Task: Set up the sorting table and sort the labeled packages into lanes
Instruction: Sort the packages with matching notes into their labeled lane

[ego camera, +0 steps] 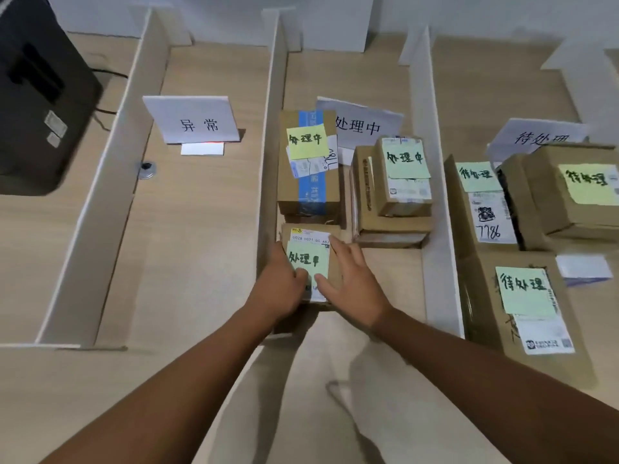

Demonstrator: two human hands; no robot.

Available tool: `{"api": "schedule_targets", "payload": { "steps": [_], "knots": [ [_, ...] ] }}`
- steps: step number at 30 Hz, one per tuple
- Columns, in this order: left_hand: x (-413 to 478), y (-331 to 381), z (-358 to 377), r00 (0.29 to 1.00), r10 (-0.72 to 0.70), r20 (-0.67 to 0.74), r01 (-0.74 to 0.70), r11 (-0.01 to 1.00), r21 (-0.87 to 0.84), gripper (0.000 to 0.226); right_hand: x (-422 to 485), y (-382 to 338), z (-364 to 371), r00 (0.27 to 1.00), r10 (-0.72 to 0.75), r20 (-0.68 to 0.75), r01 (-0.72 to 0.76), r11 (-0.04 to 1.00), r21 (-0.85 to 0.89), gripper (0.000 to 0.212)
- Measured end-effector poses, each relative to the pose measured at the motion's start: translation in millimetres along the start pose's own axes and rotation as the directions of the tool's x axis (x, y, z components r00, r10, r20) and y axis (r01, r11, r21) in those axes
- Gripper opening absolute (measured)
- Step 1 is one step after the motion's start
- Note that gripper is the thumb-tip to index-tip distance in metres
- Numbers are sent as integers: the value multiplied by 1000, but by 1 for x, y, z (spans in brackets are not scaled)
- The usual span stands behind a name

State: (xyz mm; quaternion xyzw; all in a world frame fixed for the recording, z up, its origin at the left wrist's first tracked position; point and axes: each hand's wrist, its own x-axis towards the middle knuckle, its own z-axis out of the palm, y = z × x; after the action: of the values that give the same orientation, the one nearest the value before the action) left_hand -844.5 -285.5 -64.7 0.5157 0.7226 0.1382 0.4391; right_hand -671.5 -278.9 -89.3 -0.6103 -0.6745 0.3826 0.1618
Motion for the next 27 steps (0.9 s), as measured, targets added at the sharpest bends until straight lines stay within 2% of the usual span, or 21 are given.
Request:
{"api": "schedule_targets", "payload": {
  "steps": [5,8,11,15,18,21,23,27],
  "knots": [
    [5,1,8,997,-73,2,73,997,-29,37,3,2,12,1000,-11,-10,10,997,-78,83],
    [-1,13,3,993,-112,-25,111,994,-19,55,-1,-2,6,1000,-19,-7,18,996,-88,82],
    [-16,32,-9,996,3,-94,6,996,94,61,-16,-17,-17,997,-51,-52,48,997,-60,72],
    [-42,68,-36,965,254,-67,-228,938,262,65,-48,-40,-79,969,-107,-223,73,985,-156,68],
    [-65,114,-46,873,487,22,-459,806,374,69,-96,-43,-144,933,-125,-337,19,953,-302,68],
    [-94,172,-27,748,654,113,-625,638,450,76,-164,-27,-202,896,-92,-435,-125,887,-446,62],
    [-121,209,1,677,718,162,-693,549,468,84,-214,-9,-234,848,-71,-526,-237,836,-495,60],
    [-182,263,71,580,773,258,-789,453,415,94,-315,27,-280,760,52,-648,-418,802,-427,70]
  ]
}}
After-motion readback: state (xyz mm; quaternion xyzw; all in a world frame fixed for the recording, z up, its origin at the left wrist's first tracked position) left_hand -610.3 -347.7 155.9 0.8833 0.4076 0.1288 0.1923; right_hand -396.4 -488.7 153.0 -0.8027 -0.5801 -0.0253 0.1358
